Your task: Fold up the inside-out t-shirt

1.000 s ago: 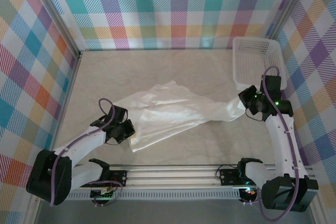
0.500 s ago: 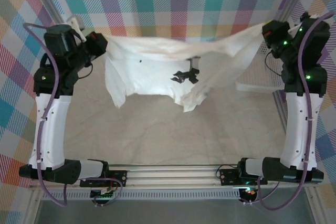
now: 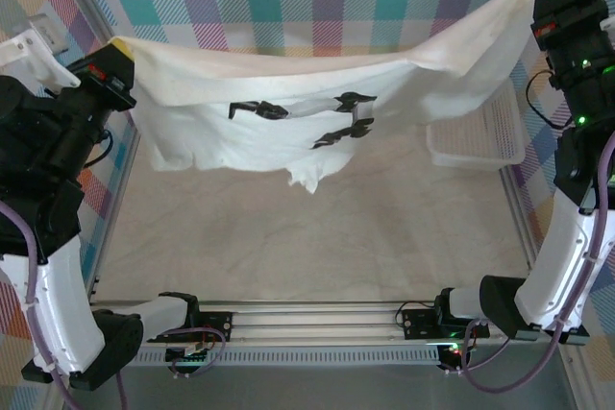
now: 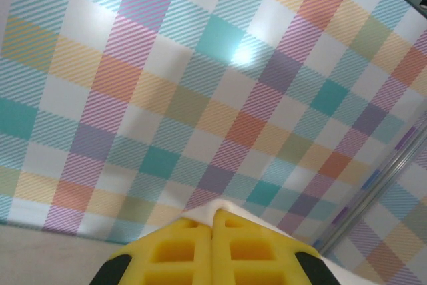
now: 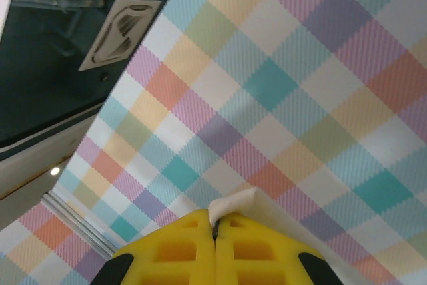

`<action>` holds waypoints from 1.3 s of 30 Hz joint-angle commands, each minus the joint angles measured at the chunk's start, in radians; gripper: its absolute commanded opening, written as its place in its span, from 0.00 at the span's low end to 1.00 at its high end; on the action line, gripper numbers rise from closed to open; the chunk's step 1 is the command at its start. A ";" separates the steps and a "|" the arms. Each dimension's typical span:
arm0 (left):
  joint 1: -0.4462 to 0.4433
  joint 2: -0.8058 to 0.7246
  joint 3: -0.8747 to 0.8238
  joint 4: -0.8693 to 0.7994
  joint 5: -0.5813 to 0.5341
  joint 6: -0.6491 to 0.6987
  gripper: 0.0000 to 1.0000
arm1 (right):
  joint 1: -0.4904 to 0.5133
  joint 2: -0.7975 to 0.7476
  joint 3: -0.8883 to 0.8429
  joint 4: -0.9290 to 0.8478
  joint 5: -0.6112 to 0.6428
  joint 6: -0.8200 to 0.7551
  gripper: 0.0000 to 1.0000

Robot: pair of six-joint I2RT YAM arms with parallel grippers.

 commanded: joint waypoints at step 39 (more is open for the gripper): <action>0.100 0.250 -1.327 0.656 0.269 -0.206 0.06 | 0.058 -0.038 -1.350 0.136 -0.159 -0.052 0.00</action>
